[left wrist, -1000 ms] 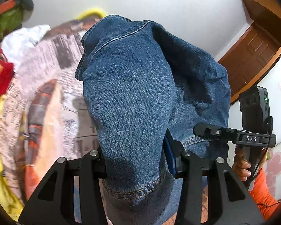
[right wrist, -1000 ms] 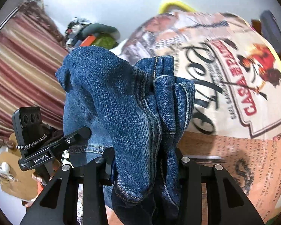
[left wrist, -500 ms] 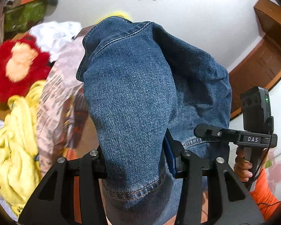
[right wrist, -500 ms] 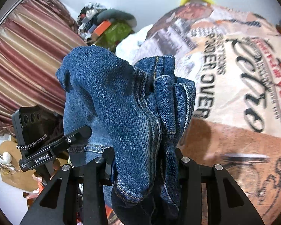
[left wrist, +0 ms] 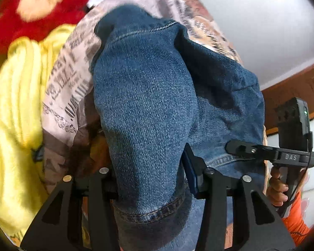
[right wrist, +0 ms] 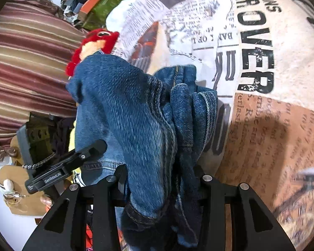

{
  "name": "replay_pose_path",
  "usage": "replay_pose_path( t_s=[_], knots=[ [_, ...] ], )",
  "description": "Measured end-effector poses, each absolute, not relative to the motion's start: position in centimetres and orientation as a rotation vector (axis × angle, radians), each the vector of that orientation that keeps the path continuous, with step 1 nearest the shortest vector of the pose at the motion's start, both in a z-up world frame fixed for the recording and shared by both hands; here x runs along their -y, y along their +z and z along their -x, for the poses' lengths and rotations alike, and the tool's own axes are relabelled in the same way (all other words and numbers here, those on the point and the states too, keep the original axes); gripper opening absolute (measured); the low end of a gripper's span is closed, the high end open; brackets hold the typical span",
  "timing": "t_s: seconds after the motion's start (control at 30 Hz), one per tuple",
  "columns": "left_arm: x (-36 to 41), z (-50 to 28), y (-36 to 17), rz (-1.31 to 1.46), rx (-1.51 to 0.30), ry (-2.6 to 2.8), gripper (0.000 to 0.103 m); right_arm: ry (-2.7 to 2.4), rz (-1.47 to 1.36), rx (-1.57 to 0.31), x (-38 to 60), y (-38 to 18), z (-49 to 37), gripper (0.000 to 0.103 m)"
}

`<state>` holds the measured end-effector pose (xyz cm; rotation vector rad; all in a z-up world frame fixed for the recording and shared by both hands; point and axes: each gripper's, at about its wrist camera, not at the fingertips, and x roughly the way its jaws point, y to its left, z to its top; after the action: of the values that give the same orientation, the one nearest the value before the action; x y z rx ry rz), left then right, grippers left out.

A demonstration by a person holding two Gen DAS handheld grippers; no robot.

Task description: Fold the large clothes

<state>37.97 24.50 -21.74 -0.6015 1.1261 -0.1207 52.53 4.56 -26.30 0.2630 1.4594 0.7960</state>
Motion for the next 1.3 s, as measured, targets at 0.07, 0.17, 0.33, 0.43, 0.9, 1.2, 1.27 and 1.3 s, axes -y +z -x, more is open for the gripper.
replay_pose_path(
  t_s=[0.07,0.17,0.33,0.43,0.9,1.2,1.27,1.3],
  knots=[
    [-25.0,-38.5,-23.1,0.623,-1.133,-0.106,0.053,0.79,-0.257,-1.465,-4.8,-27.3,-53.3,0.038],
    [-25.5,-39.2,-24.6,0.614,-1.127,-0.078,0.064,0.796,-0.247,-1.463,-4.8,-28.9,-54.2,0.044],
    [-25.8,-38.6,-24.8,0.604,-1.112,-0.047,0.068,0.835,-0.238,-1.449,-3.5,-29.5,-54.8,0.052],
    [-25.3,-37.9,-23.3,0.478,-1.097,0.026,0.068,0.798,-0.155,-1.399,-1.8,-27.8,-54.2,0.058],
    [-18.9,-34.0,-19.7,0.183,-0.996,0.028,0.068,0.789,0.108,-1.095,-3.5,-20.1,-47.2,0.076],
    [-16.8,-31.0,-21.8,0.021,-1.01,0.118,0.079,0.782,-0.014,-1.316,-0.2,-26.7,-49.7,0.083],
    [-17.6,-30.1,-22.0,0.067,-1.022,0.118,0.08,0.766,0.004,-1.301,1.0,-26.5,-49.2,0.083],
    [-18.0,-29.7,-22.0,0.095,-1.023,0.118,0.081,0.759,0.028,-1.281,1.5,-26.2,-48.8,0.083]
  ],
)
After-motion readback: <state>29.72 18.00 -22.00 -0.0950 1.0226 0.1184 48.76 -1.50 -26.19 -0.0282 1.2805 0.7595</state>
